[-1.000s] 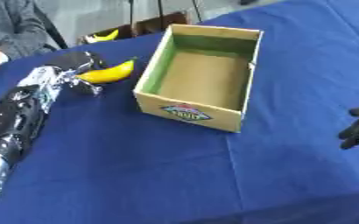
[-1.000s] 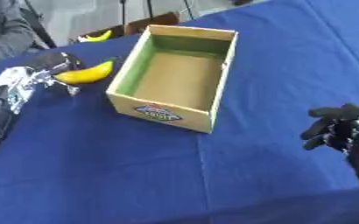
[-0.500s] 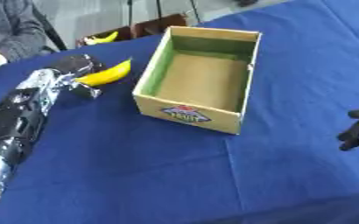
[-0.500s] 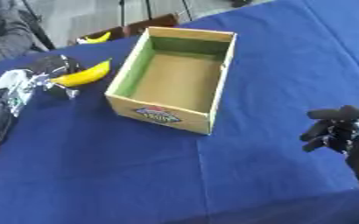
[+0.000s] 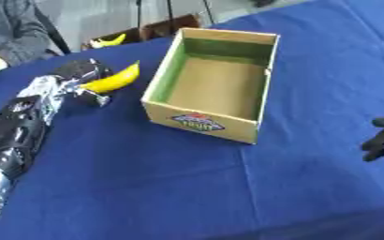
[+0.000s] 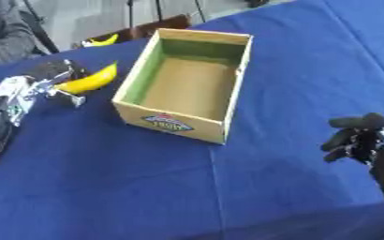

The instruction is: Pick up objects on the table and place them in the box.

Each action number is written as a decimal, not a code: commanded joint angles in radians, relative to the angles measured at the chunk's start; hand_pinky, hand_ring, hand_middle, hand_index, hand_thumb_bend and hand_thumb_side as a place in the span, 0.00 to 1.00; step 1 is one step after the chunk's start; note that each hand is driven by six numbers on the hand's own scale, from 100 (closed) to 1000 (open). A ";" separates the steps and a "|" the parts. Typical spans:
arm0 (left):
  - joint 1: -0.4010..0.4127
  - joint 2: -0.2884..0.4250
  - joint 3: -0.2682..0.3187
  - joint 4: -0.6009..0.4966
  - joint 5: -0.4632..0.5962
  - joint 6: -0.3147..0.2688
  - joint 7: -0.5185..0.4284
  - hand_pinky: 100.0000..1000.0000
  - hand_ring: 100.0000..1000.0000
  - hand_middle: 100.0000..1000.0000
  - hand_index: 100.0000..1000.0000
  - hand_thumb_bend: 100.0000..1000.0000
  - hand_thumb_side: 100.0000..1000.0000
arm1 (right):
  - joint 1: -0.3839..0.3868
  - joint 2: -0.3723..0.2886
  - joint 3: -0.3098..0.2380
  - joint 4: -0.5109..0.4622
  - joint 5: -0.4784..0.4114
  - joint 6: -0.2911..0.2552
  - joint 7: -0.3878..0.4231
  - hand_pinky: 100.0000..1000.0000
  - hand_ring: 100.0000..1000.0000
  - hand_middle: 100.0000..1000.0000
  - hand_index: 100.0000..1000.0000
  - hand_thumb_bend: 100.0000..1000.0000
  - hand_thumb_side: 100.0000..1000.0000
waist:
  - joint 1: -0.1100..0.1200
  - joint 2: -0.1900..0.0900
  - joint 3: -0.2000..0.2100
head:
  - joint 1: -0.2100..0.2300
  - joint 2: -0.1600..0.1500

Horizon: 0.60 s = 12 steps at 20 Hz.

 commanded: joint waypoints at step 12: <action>-0.054 0.069 -0.036 -0.202 0.149 -0.076 -0.055 0.52 0.50 0.50 0.62 0.00 0.17 | 0.011 -0.011 -0.011 -0.024 -0.015 -0.003 0.004 0.50 0.56 0.46 0.73 0.00 1.00 | -0.032 -0.047 0.010 | -0.006 0.003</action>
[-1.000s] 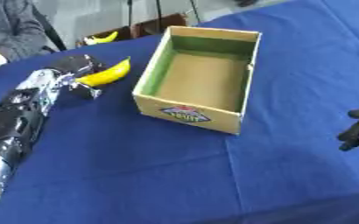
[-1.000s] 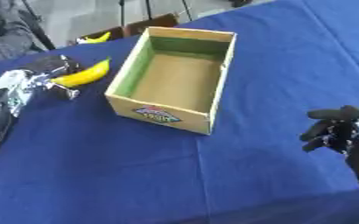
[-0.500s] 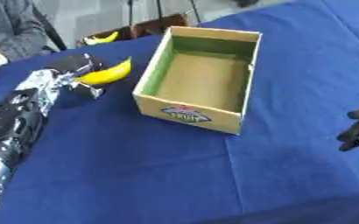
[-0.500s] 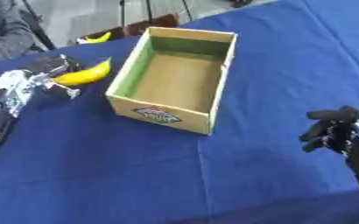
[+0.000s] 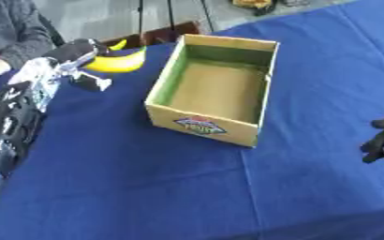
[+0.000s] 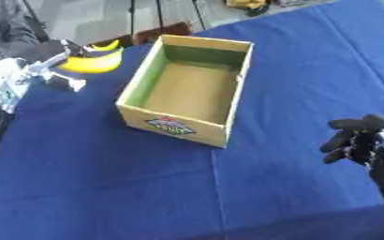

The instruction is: Pick up objects on the table and place them in the box.

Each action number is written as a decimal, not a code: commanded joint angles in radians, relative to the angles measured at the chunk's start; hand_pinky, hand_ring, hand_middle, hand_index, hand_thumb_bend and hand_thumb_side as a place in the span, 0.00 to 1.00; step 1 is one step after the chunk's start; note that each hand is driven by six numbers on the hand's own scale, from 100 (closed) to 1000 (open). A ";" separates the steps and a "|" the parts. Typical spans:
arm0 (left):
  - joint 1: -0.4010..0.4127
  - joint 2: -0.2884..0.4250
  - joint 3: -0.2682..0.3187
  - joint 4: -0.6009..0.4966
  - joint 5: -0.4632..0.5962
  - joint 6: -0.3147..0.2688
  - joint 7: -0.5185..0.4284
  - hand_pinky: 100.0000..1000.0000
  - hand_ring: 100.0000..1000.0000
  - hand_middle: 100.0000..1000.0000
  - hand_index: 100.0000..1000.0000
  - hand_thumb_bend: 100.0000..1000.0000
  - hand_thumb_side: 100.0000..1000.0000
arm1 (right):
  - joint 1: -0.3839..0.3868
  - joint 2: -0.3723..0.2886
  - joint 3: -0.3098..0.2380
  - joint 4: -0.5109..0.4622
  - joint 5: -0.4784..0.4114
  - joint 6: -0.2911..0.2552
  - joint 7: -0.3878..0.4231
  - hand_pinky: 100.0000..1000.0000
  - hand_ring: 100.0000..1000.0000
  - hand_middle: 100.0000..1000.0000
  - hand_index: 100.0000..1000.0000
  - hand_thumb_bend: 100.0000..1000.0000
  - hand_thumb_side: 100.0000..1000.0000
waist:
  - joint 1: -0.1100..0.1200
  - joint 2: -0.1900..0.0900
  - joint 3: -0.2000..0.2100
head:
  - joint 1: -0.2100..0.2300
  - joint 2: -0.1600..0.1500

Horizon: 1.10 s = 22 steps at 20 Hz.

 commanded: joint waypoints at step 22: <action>-0.059 -0.103 -0.190 -0.236 0.288 -0.150 -0.343 0.52 0.51 0.50 0.63 0.00 0.16 | -0.014 -0.007 0.003 -0.026 -0.019 0.002 0.021 0.50 0.57 0.46 0.73 0.00 1.00 | -0.006 -0.022 -0.042 | 0.017 0.000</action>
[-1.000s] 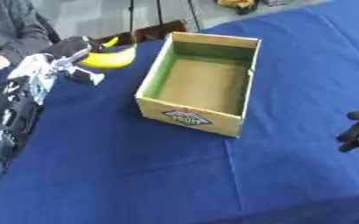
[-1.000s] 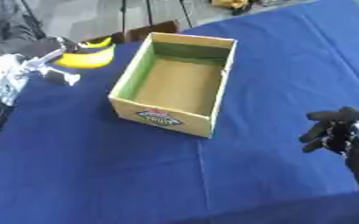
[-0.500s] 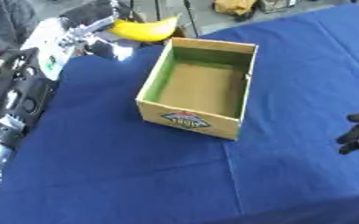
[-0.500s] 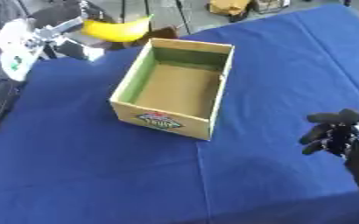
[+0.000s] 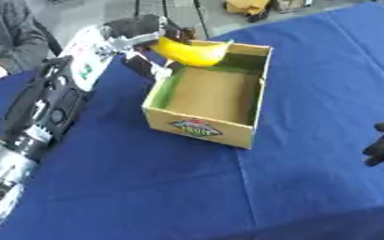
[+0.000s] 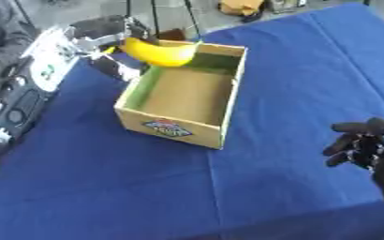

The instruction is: Pick up objects on the table and place them in the box.

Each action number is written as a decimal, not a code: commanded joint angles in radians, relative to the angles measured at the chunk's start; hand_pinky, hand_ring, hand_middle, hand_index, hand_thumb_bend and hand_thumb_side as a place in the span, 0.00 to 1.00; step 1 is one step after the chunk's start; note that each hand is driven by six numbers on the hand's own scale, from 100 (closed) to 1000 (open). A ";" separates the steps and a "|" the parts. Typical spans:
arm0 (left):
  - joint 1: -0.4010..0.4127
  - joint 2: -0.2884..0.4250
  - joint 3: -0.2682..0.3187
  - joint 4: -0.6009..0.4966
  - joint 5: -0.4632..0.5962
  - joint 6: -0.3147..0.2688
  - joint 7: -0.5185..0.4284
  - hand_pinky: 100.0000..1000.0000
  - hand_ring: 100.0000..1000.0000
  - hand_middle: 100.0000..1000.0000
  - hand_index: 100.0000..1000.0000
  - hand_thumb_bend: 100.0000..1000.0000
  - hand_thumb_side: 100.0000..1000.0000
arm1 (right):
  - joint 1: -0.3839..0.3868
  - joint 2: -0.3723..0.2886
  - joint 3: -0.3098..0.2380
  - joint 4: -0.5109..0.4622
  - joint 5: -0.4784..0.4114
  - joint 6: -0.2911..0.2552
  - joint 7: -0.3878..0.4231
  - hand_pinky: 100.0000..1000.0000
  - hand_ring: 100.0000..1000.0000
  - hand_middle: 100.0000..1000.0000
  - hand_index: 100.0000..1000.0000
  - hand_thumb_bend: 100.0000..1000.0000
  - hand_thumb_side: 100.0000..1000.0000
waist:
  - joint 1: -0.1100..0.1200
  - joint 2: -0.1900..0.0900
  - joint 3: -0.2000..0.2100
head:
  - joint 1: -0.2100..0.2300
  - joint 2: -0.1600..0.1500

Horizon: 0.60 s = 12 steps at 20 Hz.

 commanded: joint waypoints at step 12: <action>0.027 -0.044 -0.024 0.069 0.091 -0.021 -0.188 0.55 0.55 0.55 0.67 0.00 0.43 | -0.019 0.001 -0.002 -0.022 0.000 -0.002 0.004 0.50 0.57 0.46 0.73 0.00 1.00 | -0.002 0.002 -0.015 | 0.001 -0.015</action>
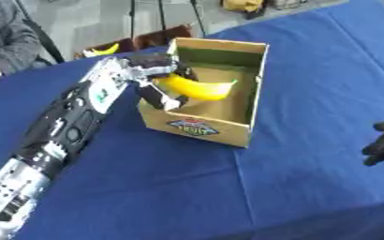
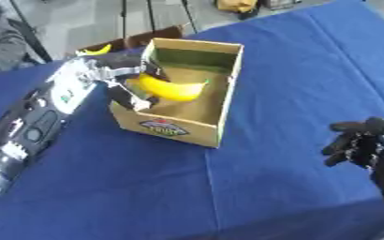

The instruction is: Pick up objects on the table and place them in the box.

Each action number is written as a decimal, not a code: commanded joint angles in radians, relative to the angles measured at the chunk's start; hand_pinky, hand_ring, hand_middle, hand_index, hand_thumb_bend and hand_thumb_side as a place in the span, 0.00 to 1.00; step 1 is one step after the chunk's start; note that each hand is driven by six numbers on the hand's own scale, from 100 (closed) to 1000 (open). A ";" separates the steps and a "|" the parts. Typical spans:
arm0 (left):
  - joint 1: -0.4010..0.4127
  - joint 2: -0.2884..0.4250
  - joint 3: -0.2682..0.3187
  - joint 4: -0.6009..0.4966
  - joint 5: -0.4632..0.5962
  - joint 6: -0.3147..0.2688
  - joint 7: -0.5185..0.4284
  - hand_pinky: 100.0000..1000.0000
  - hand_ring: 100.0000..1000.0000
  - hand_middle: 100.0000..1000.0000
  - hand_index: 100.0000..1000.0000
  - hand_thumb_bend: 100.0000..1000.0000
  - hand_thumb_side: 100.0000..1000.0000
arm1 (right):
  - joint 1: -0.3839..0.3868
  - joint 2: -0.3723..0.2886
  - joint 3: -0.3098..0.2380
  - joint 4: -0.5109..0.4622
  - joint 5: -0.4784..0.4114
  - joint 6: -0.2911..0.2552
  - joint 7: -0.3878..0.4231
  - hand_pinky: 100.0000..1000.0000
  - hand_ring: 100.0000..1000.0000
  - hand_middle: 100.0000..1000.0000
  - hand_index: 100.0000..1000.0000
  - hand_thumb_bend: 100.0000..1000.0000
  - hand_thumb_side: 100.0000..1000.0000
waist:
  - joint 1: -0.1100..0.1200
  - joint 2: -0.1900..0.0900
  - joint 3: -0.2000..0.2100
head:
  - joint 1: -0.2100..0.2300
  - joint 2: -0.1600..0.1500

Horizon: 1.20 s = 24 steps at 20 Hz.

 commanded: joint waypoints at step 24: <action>-0.012 0.062 0.044 -0.111 0.011 -0.128 -0.053 0.60 0.64 0.64 0.75 0.19 0.75 | -0.004 -0.002 -0.011 -0.018 0.003 -0.006 -0.002 0.50 0.57 0.46 0.73 0.00 1.00 | -0.019 -0.007 0.017 | -0.011 -0.015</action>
